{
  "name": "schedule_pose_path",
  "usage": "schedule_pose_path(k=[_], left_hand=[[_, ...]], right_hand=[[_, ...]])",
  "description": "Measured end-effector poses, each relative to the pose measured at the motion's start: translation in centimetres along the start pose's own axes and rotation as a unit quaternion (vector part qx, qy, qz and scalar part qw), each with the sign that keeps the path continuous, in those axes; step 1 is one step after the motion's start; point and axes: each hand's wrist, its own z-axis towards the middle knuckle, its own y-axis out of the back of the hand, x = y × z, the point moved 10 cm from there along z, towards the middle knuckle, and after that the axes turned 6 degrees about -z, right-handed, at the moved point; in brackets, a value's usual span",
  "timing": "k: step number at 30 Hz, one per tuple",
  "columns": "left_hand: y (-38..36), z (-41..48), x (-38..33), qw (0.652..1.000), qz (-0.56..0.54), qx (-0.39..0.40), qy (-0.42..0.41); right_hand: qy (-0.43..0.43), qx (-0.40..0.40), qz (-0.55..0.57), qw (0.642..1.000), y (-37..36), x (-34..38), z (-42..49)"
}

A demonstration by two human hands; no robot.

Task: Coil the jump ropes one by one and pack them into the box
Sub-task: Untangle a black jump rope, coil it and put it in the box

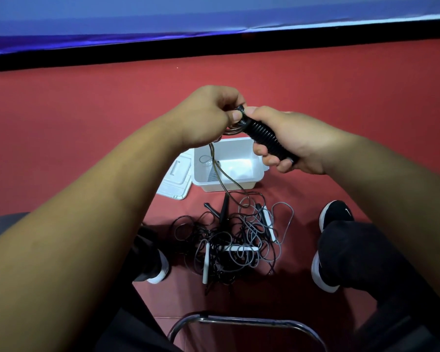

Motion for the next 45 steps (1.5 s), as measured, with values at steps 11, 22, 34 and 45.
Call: schedule_pose_path(k=[11,22,34,45], left_hand=[[0.8,0.0,-1.2,0.999,0.025,-0.015,-0.039],[-0.6,-0.2,0.5,0.998,-0.054,0.003,-0.020],[-0.9,-0.1,0.7,0.999,-0.039,-0.013,-0.017],[-0.1,0.4,1.1,0.996,0.010,-0.082,0.019]], right_hand=[[0.011,0.001,0.018,1.000,0.1,1.3,-0.4],[-0.015,0.015,0.103,0.994,-0.5,-1.0,-0.3],[-0.021,0.068,0.073,0.995,-1.4,-1.0,-0.6],[-0.018,0.014,0.049,0.999,-0.5,-0.6,-0.3]])
